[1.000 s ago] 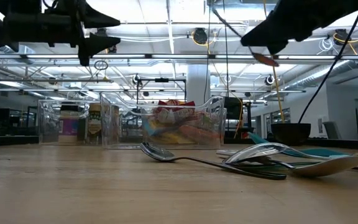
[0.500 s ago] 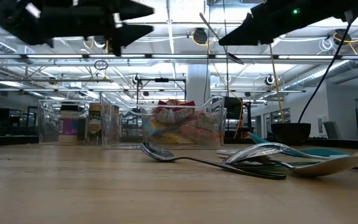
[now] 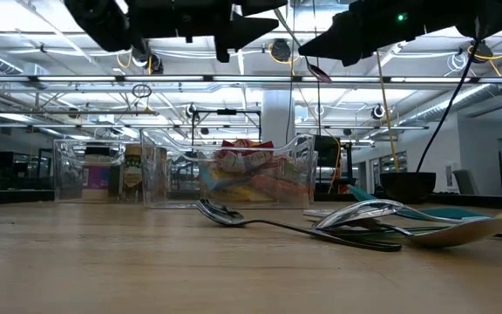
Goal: Pick & Place Food Item
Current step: Put the right purple spoon into the bottom transparent bin
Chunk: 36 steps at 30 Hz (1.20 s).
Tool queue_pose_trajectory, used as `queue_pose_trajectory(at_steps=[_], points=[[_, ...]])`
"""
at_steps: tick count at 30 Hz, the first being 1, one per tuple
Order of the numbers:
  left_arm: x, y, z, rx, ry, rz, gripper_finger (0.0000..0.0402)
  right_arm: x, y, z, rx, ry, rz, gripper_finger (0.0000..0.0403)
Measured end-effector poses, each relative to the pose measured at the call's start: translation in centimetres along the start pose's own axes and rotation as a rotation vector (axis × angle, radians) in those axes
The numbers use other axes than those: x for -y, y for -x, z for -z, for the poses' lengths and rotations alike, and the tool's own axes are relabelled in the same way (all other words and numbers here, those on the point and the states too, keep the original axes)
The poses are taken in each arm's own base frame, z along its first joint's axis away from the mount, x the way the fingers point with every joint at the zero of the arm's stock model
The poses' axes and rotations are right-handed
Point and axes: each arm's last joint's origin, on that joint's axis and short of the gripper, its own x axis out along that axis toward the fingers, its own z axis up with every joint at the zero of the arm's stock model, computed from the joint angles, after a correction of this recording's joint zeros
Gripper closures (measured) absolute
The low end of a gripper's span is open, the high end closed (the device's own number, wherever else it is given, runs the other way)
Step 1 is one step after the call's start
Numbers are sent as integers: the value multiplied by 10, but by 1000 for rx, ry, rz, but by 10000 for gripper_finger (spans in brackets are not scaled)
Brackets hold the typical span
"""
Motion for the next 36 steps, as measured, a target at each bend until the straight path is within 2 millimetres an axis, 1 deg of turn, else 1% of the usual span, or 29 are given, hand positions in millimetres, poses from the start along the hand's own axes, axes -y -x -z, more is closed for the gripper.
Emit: queue_pose_trajectory(at_steps=[4,8,10,13,19,20,21,25,28,30,33,36], points=[[0,-5,-1,5,-1,-4,160,2,0,-4,26,-18,16,403],[-2,-4,0,0,-3,-58,162,2,0,-3,27,-9,15,403],[-2,-4,0,-2,-3,-62,173,2,0,-4,27,-9,16,403],[-2,-5,0,-4,5,-63,218,2,0,-4,27,-10,16,403],[-2,-5,1,-8,27,-46,356,3,0,-4,27,-13,20,403],[-2,-5,1,-9,25,-44,376,2,0,-4,29,-13,18,402],[-2,-5,1,-9,19,-44,388,2,0,-4,30,-15,17,401],[-2,-5,1,-8,19,-44,389,2,0,-4,28,-15,15,391],[-2,-3,-2,-26,20,-41,395,2,2,-5,31,-51,8,369],[-4,1,-9,-28,19,-44,394,4,10,-10,28,-76,29,346],[-9,12,-15,-27,16,-81,396,11,25,-21,-1,-113,131,305],[-18,28,-10,-41,42,-146,396,18,42,-30,-26,-145,198,269]])
